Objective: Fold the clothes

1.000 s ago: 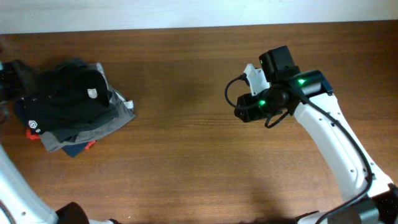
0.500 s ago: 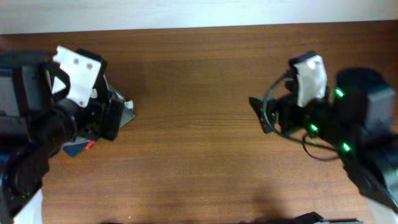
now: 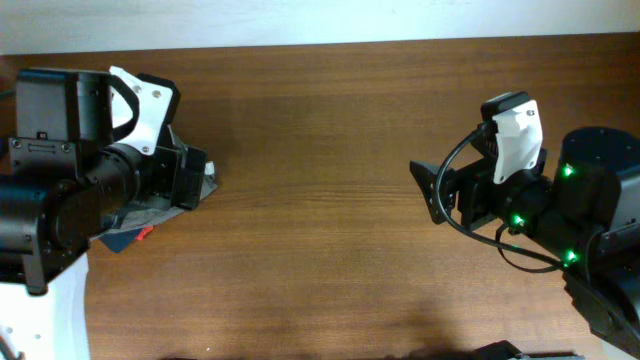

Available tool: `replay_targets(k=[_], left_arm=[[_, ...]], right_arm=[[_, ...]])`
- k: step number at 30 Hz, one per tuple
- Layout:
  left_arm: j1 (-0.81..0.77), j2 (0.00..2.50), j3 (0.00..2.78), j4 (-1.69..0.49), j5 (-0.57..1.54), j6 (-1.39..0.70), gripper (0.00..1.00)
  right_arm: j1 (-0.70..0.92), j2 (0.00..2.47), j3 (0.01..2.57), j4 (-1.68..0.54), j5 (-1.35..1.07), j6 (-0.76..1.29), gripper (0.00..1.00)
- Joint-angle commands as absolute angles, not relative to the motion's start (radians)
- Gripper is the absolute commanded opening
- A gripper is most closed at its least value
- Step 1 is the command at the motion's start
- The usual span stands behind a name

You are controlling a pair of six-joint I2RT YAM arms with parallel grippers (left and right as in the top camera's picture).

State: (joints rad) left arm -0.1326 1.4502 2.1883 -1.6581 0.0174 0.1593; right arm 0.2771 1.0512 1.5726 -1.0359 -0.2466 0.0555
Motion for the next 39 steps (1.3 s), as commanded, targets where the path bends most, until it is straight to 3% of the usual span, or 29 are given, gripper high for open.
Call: replay_targets(k=[1, 6, 14, 24, 33, 39], left_arm=[[-0.138, 1.442, 2.191, -1.662, 0.003, 0.143, 0.99], [-0.138, 1.442, 2.191, -1.662, 0.003, 0.143, 0.99], [-0.138, 1.442, 2.191, -1.662, 0.003, 0.143, 0.99], [-0.138, 1.442, 2.191, -1.662, 0.003, 0.143, 0.99], [-0.138, 1.442, 2.191, -1.662, 0.003, 0.143, 0.99], [-0.138, 1.442, 2.191, -1.662, 0.003, 0.143, 0.99]], right_arm=[[0.273, 1.075, 1.575, -1.042, -0.227, 0.056, 0.99], [0.273, 1.079, 1.576, -1.054, -0.136, 0.036, 0.99], [0.255, 0.877, 1.507, -1.003, 0.112, 0.006, 0.99], [0.067, 0.427, 0.926, -0.842, 0.096, 0.008, 0.99], [0.045, 0.126, 0.453, -0.725, 0.025, 0.008, 0.99], [0.045, 0.004, 0.278, -0.666, -0.025, 0.008, 0.99]])
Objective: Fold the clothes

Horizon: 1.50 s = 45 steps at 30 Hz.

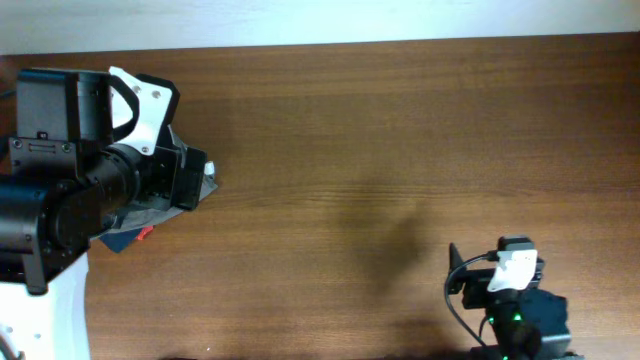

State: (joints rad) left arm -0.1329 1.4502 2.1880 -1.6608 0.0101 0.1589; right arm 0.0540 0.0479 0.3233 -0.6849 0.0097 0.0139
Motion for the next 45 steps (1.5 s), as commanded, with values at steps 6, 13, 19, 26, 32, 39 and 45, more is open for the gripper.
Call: replay_targets(k=[6, 13, 19, 26, 32, 39, 45], left_arm=[[-0.138, 1.442, 2.191, -1.662, 0.003, 0.143, 0.99], [-0.138, 1.442, 2.191, -1.662, 0.003, 0.143, 0.99], [-0.138, 1.442, 2.191, -1.662, 0.003, 0.143, 0.99], [-0.138, 1.442, 2.191, -1.662, 0.003, 0.143, 0.99], [-0.138, 1.442, 2.191, -1.662, 0.003, 0.143, 0.99], [-0.138, 1.442, 2.191, -1.676, 0.003, 0.143, 0.99], [-0.135, 1.43, 2.187, -1.673, -0.022, 0.164, 0.99]], right_arm=[[0.045, 0.003, 0.175, -0.604, -0.034, 0.008, 0.99], [0.045, 0.004, 0.154, -0.594, -0.034, 0.007, 0.99], [0.045, 0.004, 0.154, -0.594, -0.034, 0.007, 0.99], [0.045, 0.004, 0.154, -0.594, -0.034, 0.007, 0.99], [0.045, 0.004, 0.154, -0.594, -0.034, 0.007, 0.99], [0.045, 0.004, 0.154, -0.594, -0.034, 0.007, 0.99], [0.045, 0.004, 0.154, -0.594, -0.034, 0.007, 0.99]])
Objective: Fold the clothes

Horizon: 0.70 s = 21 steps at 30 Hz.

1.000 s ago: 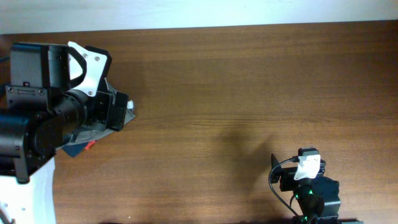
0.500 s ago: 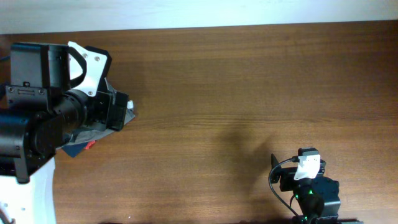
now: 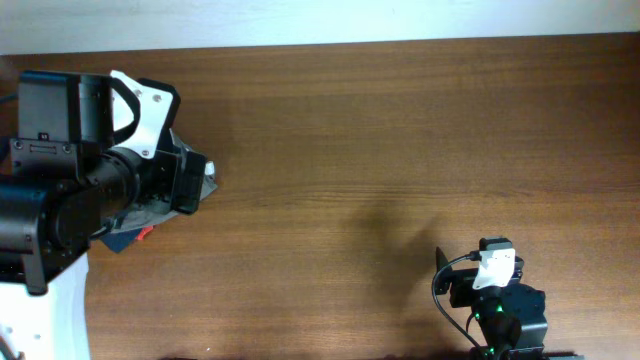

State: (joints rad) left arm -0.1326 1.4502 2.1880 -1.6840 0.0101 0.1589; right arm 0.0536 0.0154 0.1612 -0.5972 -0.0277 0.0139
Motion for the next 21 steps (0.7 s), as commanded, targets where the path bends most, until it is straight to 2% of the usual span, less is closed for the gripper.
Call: replay_targets(k=[1, 4, 9, 16, 21], left_arm=[[-0.135, 1.42, 2.179, -1.634, -0.025, 0.186, 0.99], [-0.135, 1.345, 2.065, -1.401, -0.011, 0.254, 0.99], [-0.135, 1.106, 1.631, -0.989, 0.014, 0.284, 0.99], [-0.134, 0.761, 1.089, -0.64, 0.015, 0.286, 0.99], [-0.096, 0.503, 0.751, -0.499, 0.047, 0.286, 0.99]], right_arm=[[0.045, 0.004, 0.154, -0.594, -0.034, 0.007, 0.99], [0.045, 0.004, 0.154, -0.594, -0.034, 0.007, 0.99], [0.045, 0.004, 0.154, -0.594, -0.034, 0.007, 0.99], [0.045, 0.004, 0.154, -0.594, -0.034, 0.007, 0.99], [0.045, 0.004, 0.154, -0.594, -0.034, 0.007, 0.99]])
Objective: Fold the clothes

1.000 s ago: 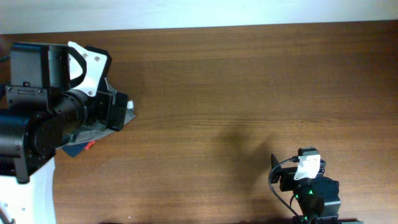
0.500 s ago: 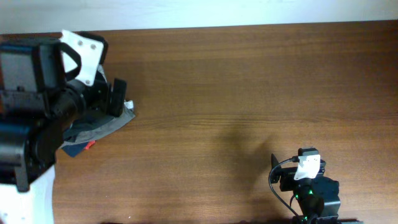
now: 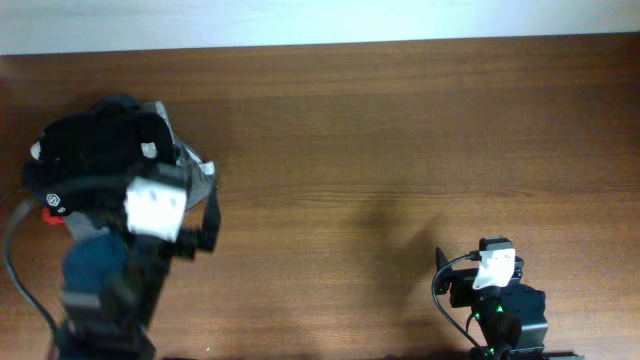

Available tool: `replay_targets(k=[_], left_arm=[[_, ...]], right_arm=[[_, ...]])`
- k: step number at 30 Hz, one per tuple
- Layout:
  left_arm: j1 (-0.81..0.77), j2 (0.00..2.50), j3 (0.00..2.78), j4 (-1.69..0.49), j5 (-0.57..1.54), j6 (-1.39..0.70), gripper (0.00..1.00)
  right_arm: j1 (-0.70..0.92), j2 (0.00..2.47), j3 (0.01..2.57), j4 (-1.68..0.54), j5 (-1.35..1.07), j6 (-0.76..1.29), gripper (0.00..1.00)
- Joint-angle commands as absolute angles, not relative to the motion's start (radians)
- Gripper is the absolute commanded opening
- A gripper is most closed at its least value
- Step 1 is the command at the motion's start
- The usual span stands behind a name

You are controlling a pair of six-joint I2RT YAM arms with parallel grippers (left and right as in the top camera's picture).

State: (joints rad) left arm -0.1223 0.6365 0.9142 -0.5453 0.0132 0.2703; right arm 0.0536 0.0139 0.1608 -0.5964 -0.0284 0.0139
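The clothes lie in a pile at the table's left edge. A grey piece (image 3: 201,172) peeks out beside my left arm, and dark blue cloth (image 3: 93,264) shows lower down. The arm covers most of the pile. My left gripper (image 3: 201,236) is blurred at the pile's right side, pointing toward the table's front, and its jaws cannot be made out. My right gripper (image 3: 443,272) is tucked in at the front right, far from the clothes, and its jaws are too small to read.
The brown wooden table (image 3: 380,130) stretches between the two arms. A white wall strip runs along its far edge. A small red tag (image 3: 51,214) shows at the left of the pile.
My left arm has swung: its wrist was over the pile pointing right, and now the gripper is lower, at the pile's right side, and blurred. The right arm has not moved.
At first my right gripper hung over the table's right side while the left sat over the clothes pile. Later the right arm was drawn back to the front right edge and stayed there. The left arm kept still over the pile until its change of pose now.
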Motion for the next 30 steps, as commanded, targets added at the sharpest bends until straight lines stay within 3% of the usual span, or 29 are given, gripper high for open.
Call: replay_targets(k=[1, 7, 15, 23, 30], left_arm=[[-0.088, 0.463, 0.701, -0.484, 0.054, 0.286, 0.99], [-0.049, 0.204, 0.426, -0.463, 0.089, 0.286, 0.99], [-0.049, 0.015, 0.275, -0.458, 0.075, 0.285, 0.99], [-0.049, 0.005, 0.158, -0.369, 0.036, 0.282, 0.99], [-0.049, 0.005, 0.046, -0.162, 0.018, 0.282, 0.99]], right_arm=[[0.045, 0.004, 0.154, -0.594, -0.034, 0.007, 0.99], [0.045, 0.004, 0.154, -0.594, -0.034, 0.007, 0.99], [0.045, 0.004, 0.154, -0.594, -0.034, 0.007, 0.99], [0.045, 0.004, 0.154, -0.594, -0.034, 0.007, 0.99], [0.045, 0.004, 0.154, -0.594, -0.034, 0.007, 0.99]])
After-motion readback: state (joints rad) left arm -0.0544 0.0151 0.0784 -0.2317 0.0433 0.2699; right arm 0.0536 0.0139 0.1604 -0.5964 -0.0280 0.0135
